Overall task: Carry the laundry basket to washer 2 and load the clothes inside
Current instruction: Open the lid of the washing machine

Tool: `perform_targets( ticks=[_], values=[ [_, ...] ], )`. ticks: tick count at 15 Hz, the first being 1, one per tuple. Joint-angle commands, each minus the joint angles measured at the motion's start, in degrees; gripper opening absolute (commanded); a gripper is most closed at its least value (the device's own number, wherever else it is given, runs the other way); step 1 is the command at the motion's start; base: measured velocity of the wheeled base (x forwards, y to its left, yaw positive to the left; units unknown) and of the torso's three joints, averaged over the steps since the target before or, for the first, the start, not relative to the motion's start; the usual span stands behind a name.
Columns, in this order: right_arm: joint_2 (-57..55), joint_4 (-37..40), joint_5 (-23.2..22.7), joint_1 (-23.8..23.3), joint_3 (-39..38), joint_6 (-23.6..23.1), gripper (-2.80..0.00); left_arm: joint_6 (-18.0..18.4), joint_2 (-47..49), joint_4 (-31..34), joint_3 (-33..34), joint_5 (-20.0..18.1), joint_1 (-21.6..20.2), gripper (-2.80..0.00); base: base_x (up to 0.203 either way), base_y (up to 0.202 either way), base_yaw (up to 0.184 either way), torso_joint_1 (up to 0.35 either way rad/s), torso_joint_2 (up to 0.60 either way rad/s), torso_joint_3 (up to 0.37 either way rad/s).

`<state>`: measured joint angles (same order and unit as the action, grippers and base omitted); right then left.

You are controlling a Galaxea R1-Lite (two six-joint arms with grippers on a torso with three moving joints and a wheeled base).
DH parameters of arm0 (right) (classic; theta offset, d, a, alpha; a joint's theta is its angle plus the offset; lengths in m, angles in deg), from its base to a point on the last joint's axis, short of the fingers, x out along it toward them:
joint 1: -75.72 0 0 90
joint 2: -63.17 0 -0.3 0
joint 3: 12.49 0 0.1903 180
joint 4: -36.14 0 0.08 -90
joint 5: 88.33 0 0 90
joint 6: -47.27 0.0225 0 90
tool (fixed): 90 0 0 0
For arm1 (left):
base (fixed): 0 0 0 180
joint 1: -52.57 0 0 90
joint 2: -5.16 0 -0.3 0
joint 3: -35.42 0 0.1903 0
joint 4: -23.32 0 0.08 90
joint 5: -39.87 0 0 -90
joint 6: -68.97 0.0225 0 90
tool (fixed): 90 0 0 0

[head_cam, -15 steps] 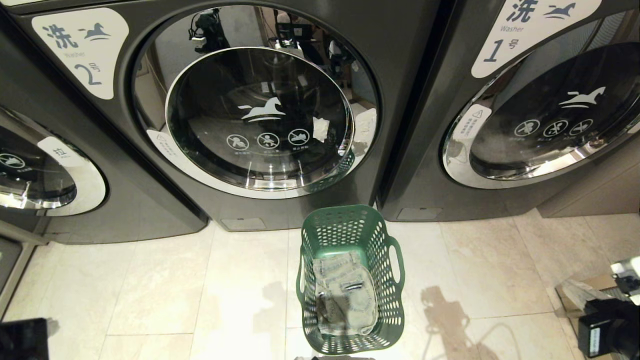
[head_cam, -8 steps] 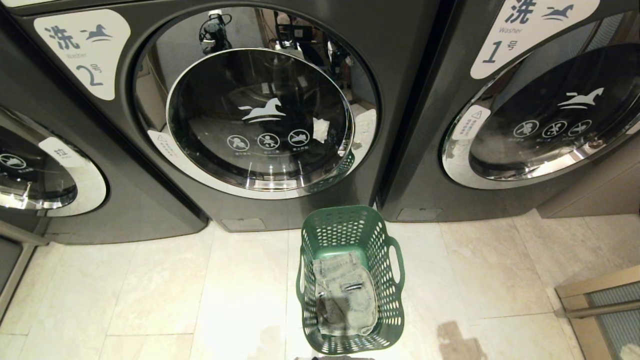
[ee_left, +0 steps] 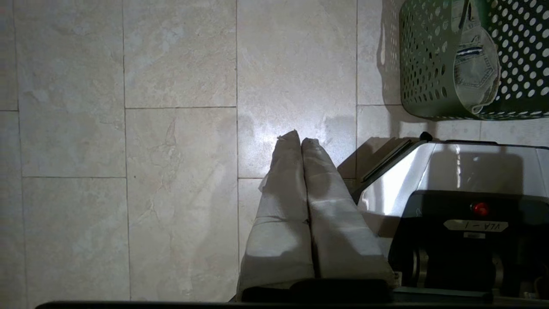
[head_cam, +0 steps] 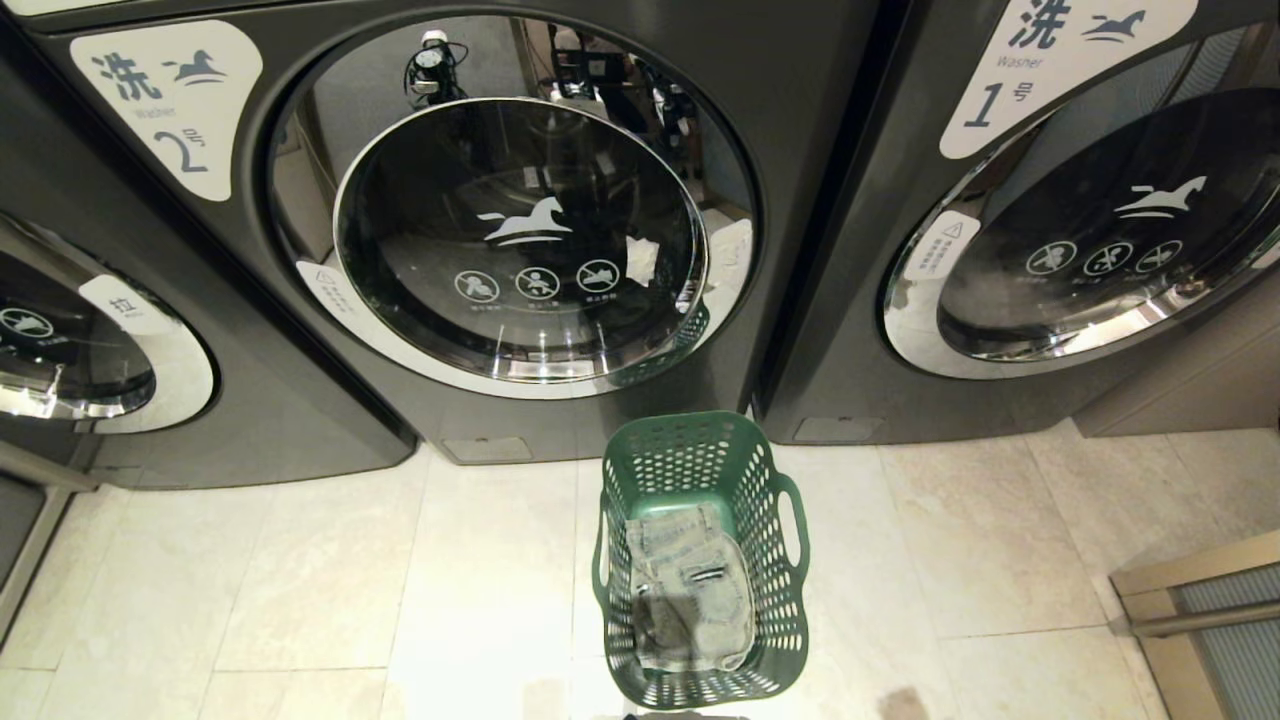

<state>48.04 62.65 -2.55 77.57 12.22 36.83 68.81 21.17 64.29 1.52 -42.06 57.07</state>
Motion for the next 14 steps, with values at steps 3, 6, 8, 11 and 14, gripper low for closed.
perform_targets(
  ticks=[3, 6, 8, 11, 14],
  values=[
    [0.54, 0.02, 0.26, -4.4, -0.2, -0.4, -2.8, 6.12, -3.89, 0.01, 1.91, -1.88, -5.7, -2.8, 0.0, 0.0, 0.0, 0.0, 0.0, 0.0],
    [4.3, 0.2, 0.06, -3.41, -0.11, -0.14, -2.8, 5.29, -6.56, -0.7, 3.03, -6.52, -5.25, -2.8, 0.0, 0.0, 0.0, 0.0, 0.0, 0.0],
    [12.7, 0.29, 0.18, -2.48, -0.09, 0.85, -2.8, 4.22, -14.48, -0.64, 3.51, -9.12, -4.7, -2.8, 0.0, 0.0, 0.0, 0.0, 0.0, 0.0],
    [15.13, 0.11, 0.72, -1.85, -0.14, 2.72, -2.8, 3.15, -16.01, -0.82, 3.94, -10.36, -4.15, -2.8, 0.0, 0.0, 0.0, 0.0, 0.0, 0.0],
    [15.13, 0.11, 1.58, -1.85, -0.11, 4.46, -2.8, 3.2, -16.01, -0.73, 3.94, -10.36, -4.24, -2.8, 0.0, 0.0, 0.0, 0.0, 0.0, 0.0]
  ],
)
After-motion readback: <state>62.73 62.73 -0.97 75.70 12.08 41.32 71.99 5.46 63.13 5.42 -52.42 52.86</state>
